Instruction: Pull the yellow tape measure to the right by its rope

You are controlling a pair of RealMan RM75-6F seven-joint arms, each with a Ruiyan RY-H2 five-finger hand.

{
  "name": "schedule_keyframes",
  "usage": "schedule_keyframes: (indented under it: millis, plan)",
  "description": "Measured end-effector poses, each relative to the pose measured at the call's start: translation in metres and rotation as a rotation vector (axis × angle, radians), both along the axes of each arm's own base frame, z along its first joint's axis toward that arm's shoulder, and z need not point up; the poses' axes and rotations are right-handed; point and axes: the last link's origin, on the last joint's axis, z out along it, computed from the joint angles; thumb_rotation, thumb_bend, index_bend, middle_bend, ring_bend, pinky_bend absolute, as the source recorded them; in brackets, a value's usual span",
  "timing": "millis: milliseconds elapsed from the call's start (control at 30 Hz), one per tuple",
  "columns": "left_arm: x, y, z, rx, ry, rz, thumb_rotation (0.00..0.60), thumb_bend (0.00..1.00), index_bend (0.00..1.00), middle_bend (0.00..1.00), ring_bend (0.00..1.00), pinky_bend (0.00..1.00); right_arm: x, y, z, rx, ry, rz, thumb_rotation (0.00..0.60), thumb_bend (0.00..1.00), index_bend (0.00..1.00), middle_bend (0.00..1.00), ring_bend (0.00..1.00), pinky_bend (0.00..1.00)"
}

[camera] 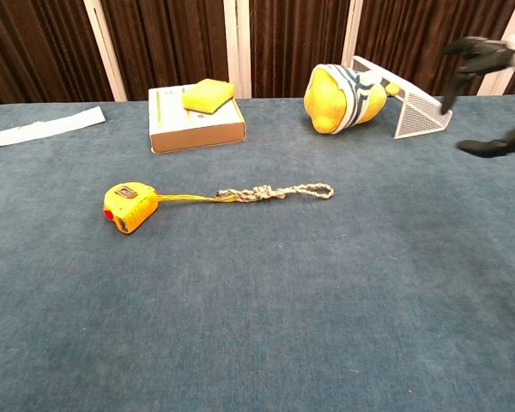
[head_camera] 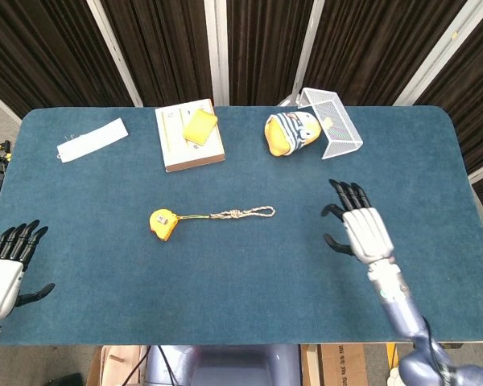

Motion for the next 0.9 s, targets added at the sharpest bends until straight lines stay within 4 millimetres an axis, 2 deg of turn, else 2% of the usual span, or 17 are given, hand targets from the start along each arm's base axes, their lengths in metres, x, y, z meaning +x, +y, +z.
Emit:
schedule_keyframes:
  millis: [200,500,900]
  plan:
    - [-0.001,0.001,0.000,-0.009,-0.010,0.007,0.600,0.00,0.00,0.00,0.00,0.00,0.021,-0.028,-0.035,0.031,-0.008,-0.027,0.600,0.31,0.49,0.09,0.00,0.00]
    - [-0.002,0.005,-0.001,-0.018,-0.025,0.022,0.600,0.00,0.00,0.00,0.00,0.00,0.030,-0.054,-0.080,0.054,0.007,-0.082,0.600,0.36,0.52,0.10,0.00,0.00]
    - [-0.002,0.008,-0.004,-0.034,-0.037,0.032,0.600,0.00,0.00,0.00,0.00,0.00,0.029,-0.071,-0.116,0.075,0.015,-0.133,0.600,0.37,0.53,0.10,0.00,0.00]
